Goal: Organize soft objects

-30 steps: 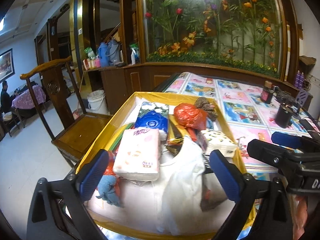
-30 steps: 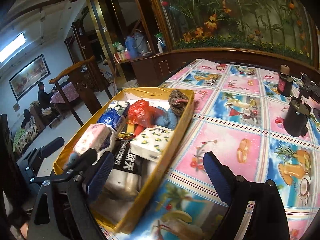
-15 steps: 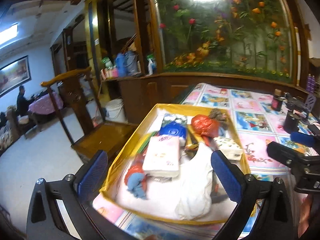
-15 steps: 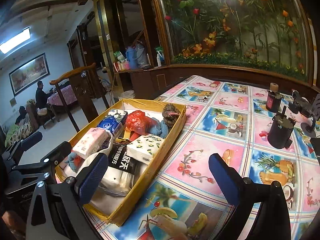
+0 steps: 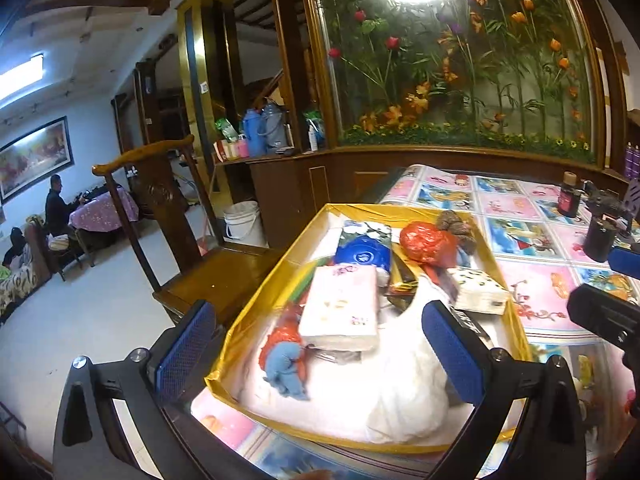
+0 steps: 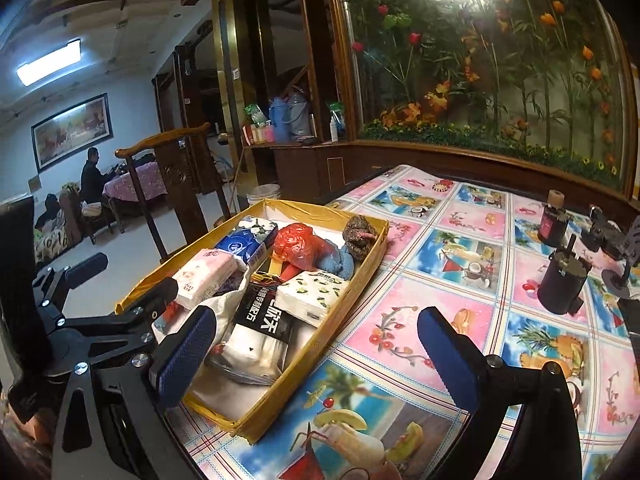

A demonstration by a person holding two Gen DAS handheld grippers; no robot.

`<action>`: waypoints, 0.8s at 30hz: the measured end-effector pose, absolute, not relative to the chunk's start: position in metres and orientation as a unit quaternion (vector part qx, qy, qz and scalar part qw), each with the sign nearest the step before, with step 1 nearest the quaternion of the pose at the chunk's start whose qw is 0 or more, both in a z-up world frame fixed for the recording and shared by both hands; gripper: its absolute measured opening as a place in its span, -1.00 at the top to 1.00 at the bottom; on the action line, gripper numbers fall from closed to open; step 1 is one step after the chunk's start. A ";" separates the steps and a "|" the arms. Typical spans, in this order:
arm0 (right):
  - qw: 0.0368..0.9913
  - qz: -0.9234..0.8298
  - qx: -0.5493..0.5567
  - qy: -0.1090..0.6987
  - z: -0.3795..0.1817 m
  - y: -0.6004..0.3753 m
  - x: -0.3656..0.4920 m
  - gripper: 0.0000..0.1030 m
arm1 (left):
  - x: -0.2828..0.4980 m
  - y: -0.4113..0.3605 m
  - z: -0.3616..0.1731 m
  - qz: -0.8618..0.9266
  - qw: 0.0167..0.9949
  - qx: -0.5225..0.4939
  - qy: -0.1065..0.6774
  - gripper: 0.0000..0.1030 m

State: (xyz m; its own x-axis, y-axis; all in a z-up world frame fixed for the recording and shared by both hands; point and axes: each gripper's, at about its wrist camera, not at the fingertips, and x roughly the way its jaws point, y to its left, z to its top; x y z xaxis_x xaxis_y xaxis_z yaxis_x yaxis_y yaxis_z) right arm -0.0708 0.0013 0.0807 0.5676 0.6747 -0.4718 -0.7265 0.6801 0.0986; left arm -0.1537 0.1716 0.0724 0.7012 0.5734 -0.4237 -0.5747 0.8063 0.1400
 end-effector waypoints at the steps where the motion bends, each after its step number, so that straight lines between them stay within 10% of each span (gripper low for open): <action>1: 0.883 0.398 -0.055 0.243 0.080 0.002 -0.072 -0.99 | -0.154 0.173 0.072 0.312 0.922 -0.004 0.229 -1.00; 24: 0.882 0.400 -0.061 0.242 0.079 0.002 -0.072 -0.99 | -0.144 0.183 0.062 0.318 0.913 -0.010 0.254 -1.00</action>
State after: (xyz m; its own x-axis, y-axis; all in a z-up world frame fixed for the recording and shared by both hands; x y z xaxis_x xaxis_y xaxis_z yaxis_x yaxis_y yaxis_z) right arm -0.0716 0.0025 0.0793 0.5636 0.6753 -0.4757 -0.7345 0.6732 0.0856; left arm -0.1442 0.1831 0.0617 0.6688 0.5762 -0.4697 -0.5862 0.7973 0.1434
